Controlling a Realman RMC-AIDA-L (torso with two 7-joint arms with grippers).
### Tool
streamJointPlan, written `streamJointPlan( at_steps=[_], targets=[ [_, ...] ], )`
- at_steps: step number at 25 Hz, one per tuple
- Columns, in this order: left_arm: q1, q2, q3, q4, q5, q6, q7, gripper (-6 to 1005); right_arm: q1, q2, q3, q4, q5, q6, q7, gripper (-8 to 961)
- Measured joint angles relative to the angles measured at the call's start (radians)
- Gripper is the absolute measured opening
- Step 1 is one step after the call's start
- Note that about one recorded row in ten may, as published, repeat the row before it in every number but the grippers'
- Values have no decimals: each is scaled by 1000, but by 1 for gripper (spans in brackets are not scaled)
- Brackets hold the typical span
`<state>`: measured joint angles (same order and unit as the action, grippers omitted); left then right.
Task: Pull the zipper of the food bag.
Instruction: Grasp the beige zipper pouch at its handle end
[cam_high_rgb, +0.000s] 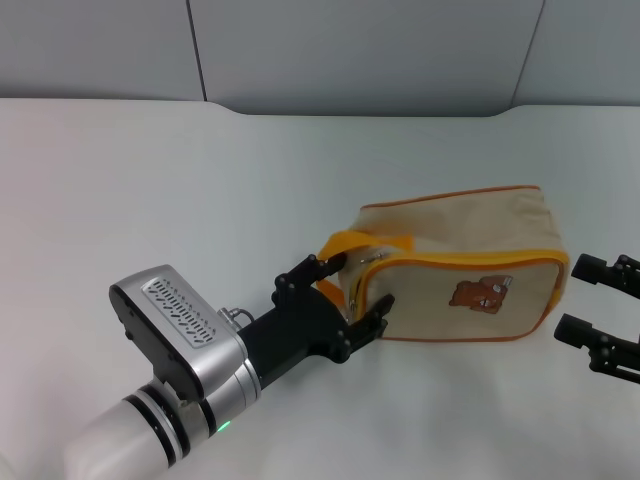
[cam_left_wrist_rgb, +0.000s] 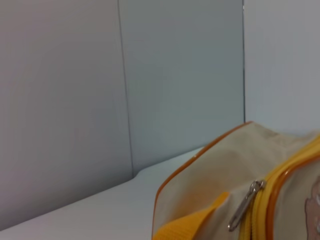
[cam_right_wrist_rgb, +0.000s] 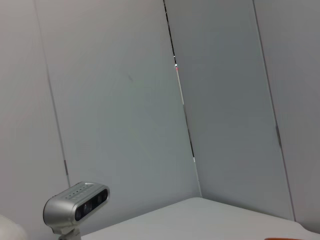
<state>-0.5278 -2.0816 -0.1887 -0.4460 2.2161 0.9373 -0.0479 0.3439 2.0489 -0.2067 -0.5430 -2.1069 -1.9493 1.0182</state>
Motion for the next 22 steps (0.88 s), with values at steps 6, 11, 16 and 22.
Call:
streamJointPlan(
  at_steps=[6,11,16,22],
  targets=[
    [4,0,-17,-5,3,-1,-6,671,0,0,11,0,4,1,-1,783],
    [1,0,-14,-4,12,1,-1,589,0,1,12,0,16,2,-1,782],
    [0,0,-14,-4,18,0,-1,454,0,0,13,0,17,4,-1,782],
    [7,0,-17,-6,19,8,0,376,-4,1,13,0,19,7,-9,782]
  ],
)
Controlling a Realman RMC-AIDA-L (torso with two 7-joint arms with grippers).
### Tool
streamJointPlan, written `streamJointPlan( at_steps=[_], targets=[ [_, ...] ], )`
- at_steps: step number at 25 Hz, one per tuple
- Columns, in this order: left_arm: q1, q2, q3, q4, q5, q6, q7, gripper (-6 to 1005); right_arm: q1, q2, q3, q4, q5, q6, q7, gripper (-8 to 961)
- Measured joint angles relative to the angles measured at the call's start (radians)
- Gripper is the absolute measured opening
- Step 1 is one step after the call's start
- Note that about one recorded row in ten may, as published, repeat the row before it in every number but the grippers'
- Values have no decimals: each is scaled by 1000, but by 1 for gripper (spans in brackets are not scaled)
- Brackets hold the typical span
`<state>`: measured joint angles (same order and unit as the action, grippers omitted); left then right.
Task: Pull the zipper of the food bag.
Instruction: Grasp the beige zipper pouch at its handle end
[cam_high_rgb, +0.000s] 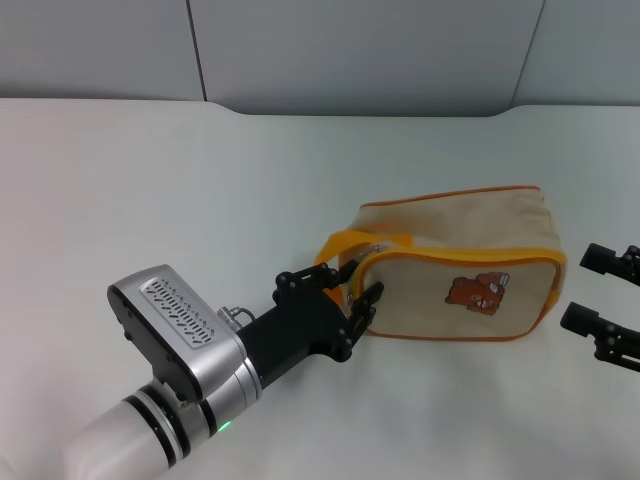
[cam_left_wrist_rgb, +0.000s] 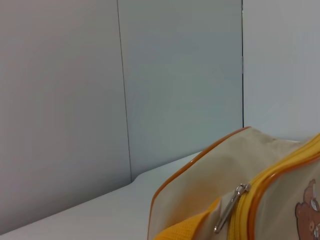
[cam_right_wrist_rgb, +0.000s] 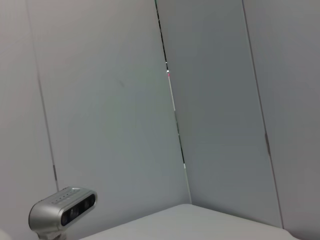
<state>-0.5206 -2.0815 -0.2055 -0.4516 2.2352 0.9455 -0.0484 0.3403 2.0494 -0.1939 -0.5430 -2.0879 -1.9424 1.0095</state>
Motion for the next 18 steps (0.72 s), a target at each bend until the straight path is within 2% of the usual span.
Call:
streamJointPlan(
  at_steps=[9,18],
  targets=[
    [10,0,3,-2,0,36,-1,285,-11,1,2,0,34,1,-3,783],
    [39,0,-14,-3,-4,104,-6,249,-19,9,23,3,60,1,-23,783]
  ],
)
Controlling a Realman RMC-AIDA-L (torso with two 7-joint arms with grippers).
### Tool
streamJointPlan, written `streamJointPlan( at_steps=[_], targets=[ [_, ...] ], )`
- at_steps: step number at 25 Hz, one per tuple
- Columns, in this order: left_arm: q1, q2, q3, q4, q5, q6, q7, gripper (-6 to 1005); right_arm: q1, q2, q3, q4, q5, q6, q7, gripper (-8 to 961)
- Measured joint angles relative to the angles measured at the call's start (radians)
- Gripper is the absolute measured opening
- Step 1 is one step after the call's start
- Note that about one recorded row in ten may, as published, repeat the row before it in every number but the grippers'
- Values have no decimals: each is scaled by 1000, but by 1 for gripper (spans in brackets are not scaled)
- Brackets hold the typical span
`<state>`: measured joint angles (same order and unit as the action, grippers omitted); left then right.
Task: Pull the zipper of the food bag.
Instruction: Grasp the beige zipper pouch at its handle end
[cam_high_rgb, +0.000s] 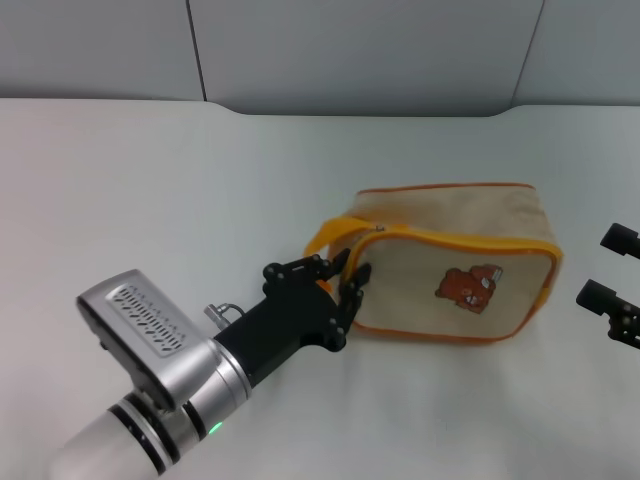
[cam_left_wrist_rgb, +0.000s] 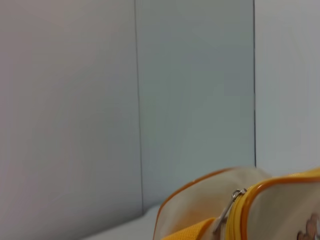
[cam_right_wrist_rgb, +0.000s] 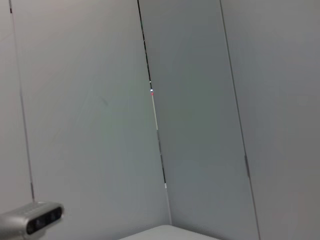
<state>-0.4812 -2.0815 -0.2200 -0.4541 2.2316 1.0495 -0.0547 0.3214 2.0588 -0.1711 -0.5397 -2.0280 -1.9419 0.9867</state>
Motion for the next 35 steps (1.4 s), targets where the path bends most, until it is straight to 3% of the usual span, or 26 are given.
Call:
streamJointPlan(
  at_steps=[7,17,25,30,35],
  targets=[
    [4,1,-4,30,3,72,-1,189,-5,2,31,26,1,0,-21,782],
    [-7,8,-7,96,44,220,-5,157,-5,5,191,81,2,6,-98,782],
    [-73,12,-16,282,94,429,-72,135,8,19,367,197,3,30,-286,782],
    [-122,12,-22,363,94,477,-87,115,39,23,410,325,3,128,-434,783],
    [-168,12,-8,435,96,519,-99,108,103,28,433,478,12,310,-659,783]
  ],
)
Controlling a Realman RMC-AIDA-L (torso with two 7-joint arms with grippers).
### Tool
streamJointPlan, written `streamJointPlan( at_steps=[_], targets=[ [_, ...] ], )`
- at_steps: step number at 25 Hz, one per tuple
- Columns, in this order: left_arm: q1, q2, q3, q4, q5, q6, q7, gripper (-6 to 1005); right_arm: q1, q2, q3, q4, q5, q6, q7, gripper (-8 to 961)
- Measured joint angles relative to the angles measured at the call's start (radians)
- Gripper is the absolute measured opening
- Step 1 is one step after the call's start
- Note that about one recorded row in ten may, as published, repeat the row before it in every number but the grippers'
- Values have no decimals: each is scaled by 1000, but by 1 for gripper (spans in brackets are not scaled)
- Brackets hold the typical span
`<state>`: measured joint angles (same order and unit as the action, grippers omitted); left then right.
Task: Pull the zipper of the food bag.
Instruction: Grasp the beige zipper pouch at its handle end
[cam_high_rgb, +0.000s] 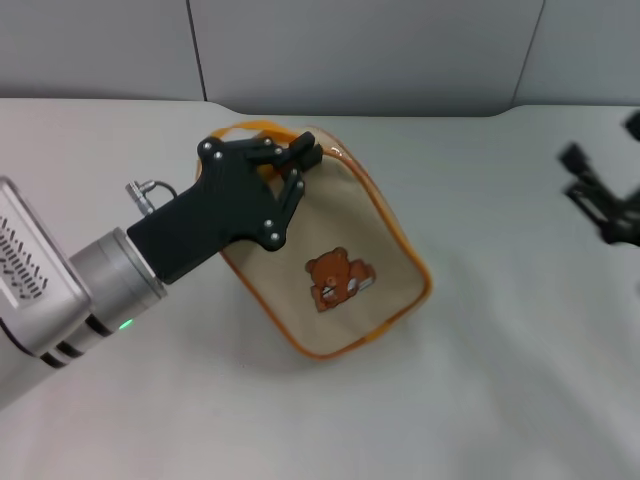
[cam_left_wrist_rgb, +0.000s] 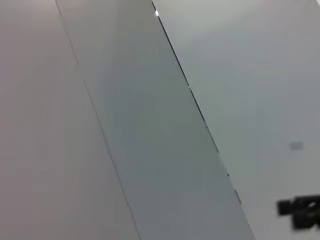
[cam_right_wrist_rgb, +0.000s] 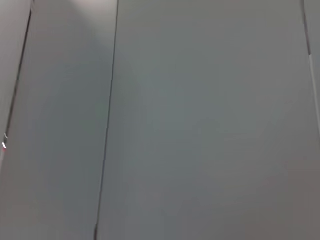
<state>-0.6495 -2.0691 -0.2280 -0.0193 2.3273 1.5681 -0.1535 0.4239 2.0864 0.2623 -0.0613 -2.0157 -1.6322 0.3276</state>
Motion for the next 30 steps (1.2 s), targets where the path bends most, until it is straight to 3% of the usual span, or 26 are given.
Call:
streamJointPlan(
  at_steps=[4,8,16,19,25,30],
  targets=[
    [-7,0,-3,14,0,0,-2,65,66,2,0,106,25,160,-174,782],
    [7,-1,-7,16,-4,4,-1,2,104,2,-13,148,11,230,-196,782],
    [21,0,-16,18,-9,14,-5,4,85,0,-11,165,4,231,-195,782],
    [50,0,-68,16,-14,32,-51,8,60,-2,-5,162,7,212,-180,782],
    [143,8,-137,65,-14,35,-330,14,24,-4,-11,124,6,157,-87,782],
    [203,25,-138,165,-14,39,-698,20,18,-5,-12,95,5,129,-25,782]
  ],
)
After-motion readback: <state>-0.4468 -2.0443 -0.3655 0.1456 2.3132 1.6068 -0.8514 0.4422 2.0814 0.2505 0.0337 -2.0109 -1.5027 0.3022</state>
